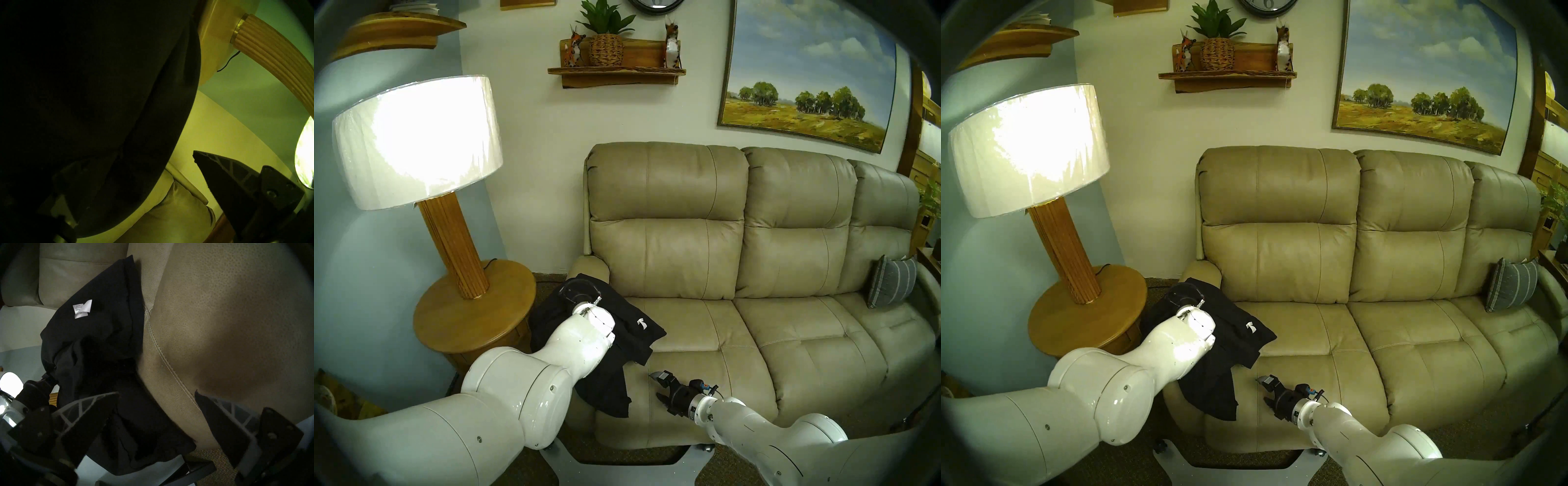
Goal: Drape jacket on sofa arm
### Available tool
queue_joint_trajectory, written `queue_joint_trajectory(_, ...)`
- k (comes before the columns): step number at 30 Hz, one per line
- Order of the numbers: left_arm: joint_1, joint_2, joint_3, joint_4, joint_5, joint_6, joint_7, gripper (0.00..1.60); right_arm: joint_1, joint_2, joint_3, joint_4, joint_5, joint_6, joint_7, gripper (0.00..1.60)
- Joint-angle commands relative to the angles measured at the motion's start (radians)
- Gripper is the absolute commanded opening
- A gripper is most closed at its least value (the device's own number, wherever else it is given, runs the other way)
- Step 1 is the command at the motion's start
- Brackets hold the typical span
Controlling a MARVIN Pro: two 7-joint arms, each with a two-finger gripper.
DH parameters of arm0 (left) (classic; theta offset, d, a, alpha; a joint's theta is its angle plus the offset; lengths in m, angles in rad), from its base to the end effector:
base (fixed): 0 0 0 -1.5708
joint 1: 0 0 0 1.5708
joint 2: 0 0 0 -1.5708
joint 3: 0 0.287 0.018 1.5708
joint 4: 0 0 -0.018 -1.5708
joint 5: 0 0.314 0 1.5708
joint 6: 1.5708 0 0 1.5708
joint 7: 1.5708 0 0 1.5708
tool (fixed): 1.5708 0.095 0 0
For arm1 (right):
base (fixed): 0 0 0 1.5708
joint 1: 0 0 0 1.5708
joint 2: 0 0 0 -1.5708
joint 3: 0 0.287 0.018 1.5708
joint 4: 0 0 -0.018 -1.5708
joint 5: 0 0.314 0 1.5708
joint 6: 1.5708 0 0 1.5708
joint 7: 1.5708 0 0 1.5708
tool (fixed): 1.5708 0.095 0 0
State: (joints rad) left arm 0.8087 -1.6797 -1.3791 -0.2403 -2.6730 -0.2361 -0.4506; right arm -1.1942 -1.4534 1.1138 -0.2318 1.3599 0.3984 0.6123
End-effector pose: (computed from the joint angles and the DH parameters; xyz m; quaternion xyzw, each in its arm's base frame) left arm 0.5409 -0.0469 -0.4178 0.2018 0.8221 0.3119 0.4314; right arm 0.3394 0.0188 -0.5781 -0.7972 0.3382 -0.1977 0.4593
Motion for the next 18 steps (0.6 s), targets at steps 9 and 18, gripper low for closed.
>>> queue_joint_trajectory(9,-0.161,0.009,-0.009,-0.014,-0.017,-0.043,0.166,1.6,0.007,-0.001,-0.006,-0.001,-0.008,-0.002,0.004,1.6)
queue_joint_trajectory(18,-0.183,0.013,-0.015,-0.006,-0.029,-0.066,0.216,1.6,0.006,0.002,-0.006,0.003,-0.011,-0.005,0.005,1.6)
